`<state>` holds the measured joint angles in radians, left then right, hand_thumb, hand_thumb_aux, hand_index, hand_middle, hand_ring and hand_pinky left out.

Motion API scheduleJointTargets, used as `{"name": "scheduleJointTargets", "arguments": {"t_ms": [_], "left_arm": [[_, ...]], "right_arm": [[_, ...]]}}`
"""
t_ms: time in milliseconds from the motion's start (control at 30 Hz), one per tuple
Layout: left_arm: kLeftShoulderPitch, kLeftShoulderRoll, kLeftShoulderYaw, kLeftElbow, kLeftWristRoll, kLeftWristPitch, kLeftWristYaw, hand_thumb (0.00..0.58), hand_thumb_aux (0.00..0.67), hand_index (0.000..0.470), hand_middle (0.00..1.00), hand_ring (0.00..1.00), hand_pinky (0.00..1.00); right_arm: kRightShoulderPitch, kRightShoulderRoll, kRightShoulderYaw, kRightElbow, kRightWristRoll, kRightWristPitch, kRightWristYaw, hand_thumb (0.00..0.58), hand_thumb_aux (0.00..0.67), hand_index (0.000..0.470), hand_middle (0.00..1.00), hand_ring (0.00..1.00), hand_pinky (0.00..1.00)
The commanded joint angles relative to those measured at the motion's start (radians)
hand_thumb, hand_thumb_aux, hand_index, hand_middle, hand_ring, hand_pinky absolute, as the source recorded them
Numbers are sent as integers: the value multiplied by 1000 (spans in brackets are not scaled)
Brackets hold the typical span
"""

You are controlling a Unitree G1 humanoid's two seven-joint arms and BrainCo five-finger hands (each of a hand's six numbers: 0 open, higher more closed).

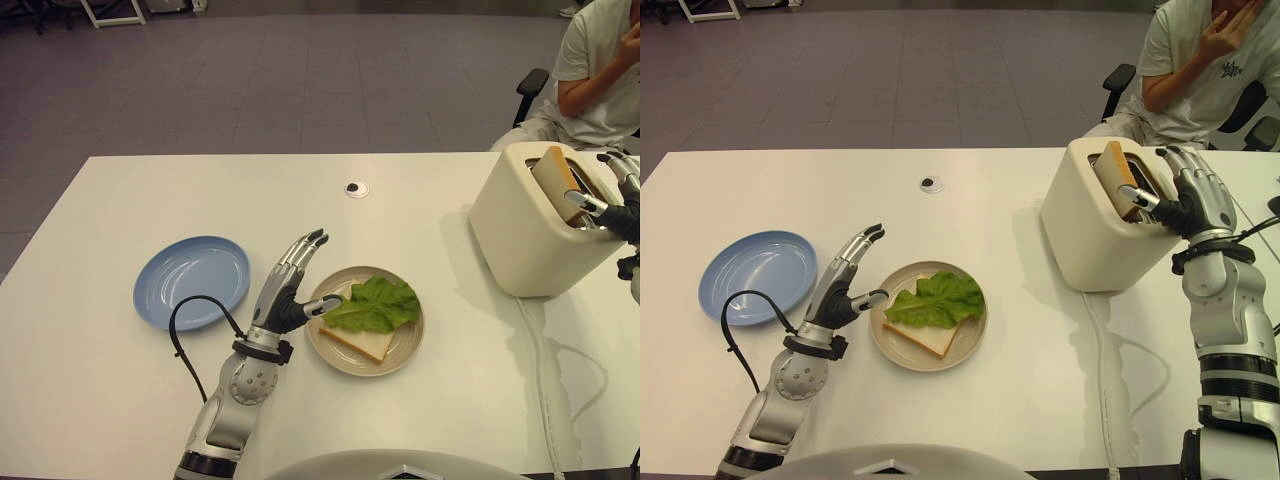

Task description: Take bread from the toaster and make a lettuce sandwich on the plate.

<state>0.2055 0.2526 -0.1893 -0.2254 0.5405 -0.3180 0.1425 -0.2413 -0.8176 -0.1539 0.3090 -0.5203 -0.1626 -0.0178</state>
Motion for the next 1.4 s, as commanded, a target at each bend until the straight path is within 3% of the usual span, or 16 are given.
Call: {"name": "scheduleJointTargets", "arguments": {"t_ms": [33,67,133,467,567,667,967,1233,1400], "left_arm": [[3,2,-2,5,14,1,-5,0,0,0,0,0,0],[3,2,-2,4,15,2,-6,0,0,0,0,0,0],[1,2,-4,5,15,2,-9,0,0,0,0,0,0],[1,0,-9,8,17,1,-15,0,0,0,0,0,0],[4,0,-7,5,18,2,-14,0,0,0,0,0,0],[4,2,-5,5,19,1,-14,0,0,0,0,0,0],[-5,-2,-5,9,22,4,-9,0,0,0,0,0,0],[-7,-3,-2,6,22,2,-7,0,0,0,0,0,0],[-2,-6,0,3,26,4,0,0,0,0,0,0,0]], "right_arm": [[2,3,33,5,13,7,35,331,231,162,0,0,0],[2,4,38,5,14,8,38,415,313,219,0,0,0],[3,7,46,2,18,8,45,447,349,245,0,0,0],[0,17,69,-18,37,-2,42,512,441,310,0,0,0],[-2,16,72,-12,44,-4,45,548,512,359,0,0,0],[-4,15,73,-8,50,-6,44,580,662,464,0,0,0],[-8,25,40,-70,108,-3,54,580,670,470,0,0,0],[-34,31,-98,-303,262,53,111,580,670,470,0,0,0],[-43,53,-62,-371,252,51,136,580,670,470,0,0,0]]}}
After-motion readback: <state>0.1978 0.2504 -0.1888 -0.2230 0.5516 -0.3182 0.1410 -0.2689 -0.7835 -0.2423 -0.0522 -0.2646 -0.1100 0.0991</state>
